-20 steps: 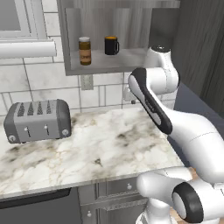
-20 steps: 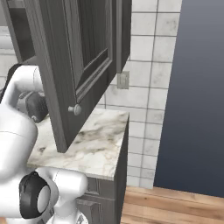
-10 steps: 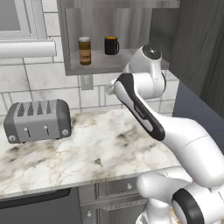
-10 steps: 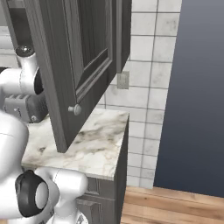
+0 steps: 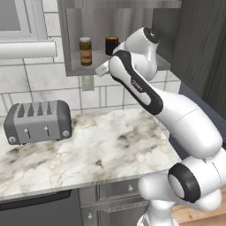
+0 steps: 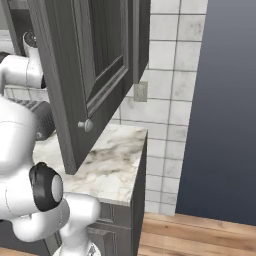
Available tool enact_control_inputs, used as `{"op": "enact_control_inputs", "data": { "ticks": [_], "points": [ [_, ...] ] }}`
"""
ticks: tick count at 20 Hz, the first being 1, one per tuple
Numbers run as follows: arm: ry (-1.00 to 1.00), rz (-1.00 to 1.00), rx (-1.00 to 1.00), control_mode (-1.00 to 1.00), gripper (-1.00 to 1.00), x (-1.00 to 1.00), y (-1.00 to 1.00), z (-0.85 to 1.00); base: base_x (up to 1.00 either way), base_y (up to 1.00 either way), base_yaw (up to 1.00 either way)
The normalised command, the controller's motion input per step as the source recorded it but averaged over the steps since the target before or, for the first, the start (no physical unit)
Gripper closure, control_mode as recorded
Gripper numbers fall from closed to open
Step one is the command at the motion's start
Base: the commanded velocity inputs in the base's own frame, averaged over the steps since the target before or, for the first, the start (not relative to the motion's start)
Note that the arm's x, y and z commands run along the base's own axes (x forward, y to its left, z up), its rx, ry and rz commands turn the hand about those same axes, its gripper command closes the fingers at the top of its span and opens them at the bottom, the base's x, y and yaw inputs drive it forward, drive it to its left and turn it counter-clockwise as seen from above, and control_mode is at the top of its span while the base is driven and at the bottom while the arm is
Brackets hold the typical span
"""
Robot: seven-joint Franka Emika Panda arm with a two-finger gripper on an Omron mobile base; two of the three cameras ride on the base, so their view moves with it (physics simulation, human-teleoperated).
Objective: Take the cinnamon bottle from the cabinet and place it on the dining table, next to the plate with the cupcake. Then take the chocolate from the dining counter and place it on the cupcake plate.
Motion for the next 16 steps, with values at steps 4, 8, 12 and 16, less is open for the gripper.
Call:
{"op": "enact_control_inputs", "data": {
  "ticks": [4, 8, 12, 16],
  "points": [
    [-0.02, 0.01, 0.0, -1.0, -1.0, 0.55, 0.35, 0.23, 0.0, 0.0, 0.0],
    [0.02, -0.09, 0.0, -1.0, -1.0, 0.46, 0.5, 0.1, 0.0, 0.0, 0.0],
    [0.04, -0.2, 0.0, -1.0, -1.0, 0.29, 0.23, 0.19, 0.0, 0.0, 0.0],
    [0.06, -0.18, 0.0, -1.0, -1.0, 0.08, 0.07, 0.02, 0.0, 0.0, 0.0]
  ]
}}
